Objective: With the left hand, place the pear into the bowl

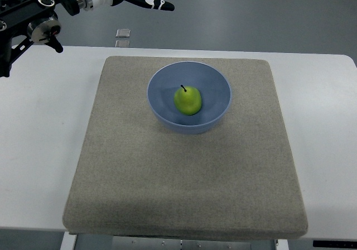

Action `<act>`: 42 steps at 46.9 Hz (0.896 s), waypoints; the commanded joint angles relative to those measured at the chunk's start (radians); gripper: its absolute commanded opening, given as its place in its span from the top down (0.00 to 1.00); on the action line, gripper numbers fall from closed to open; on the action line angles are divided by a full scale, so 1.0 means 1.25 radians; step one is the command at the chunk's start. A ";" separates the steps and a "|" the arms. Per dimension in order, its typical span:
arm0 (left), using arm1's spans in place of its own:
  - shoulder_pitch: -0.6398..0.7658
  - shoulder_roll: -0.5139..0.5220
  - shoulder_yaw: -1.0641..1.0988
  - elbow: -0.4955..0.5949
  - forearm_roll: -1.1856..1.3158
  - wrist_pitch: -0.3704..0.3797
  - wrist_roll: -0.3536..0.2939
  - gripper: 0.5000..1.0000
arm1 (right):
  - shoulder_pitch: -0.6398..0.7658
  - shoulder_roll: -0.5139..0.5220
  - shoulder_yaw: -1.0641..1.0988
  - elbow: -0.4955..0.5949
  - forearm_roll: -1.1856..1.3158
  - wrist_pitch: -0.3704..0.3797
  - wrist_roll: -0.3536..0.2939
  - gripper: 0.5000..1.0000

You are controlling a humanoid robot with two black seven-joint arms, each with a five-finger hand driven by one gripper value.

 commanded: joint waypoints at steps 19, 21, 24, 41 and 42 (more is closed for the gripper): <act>0.202 0.014 -0.156 0.025 -0.346 -0.024 0.120 0.01 | 0.000 0.000 0.000 0.000 0.000 0.000 0.000 0.15; 0.226 0.014 -0.197 0.021 -0.377 -0.038 0.149 0.01 | 0.000 0.000 0.000 0.000 0.000 0.000 0.000 0.15; 0.268 0.014 -0.262 0.022 -0.422 -0.064 0.199 0.01 | 0.000 0.000 0.000 0.000 0.000 0.000 0.000 0.15; 0.365 0.009 -0.392 0.023 -0.443 -0.151 0.292 0.01 | 0.000 0.000 0.000 0.000 0.000 0.000 0.000 0.15; 0.364 0.009 -0.392 0.023 -0.444 -0.151 0.292 0.01 | 0.000 0.000 0.000 0.000 0.000 0.000 0.000 0.15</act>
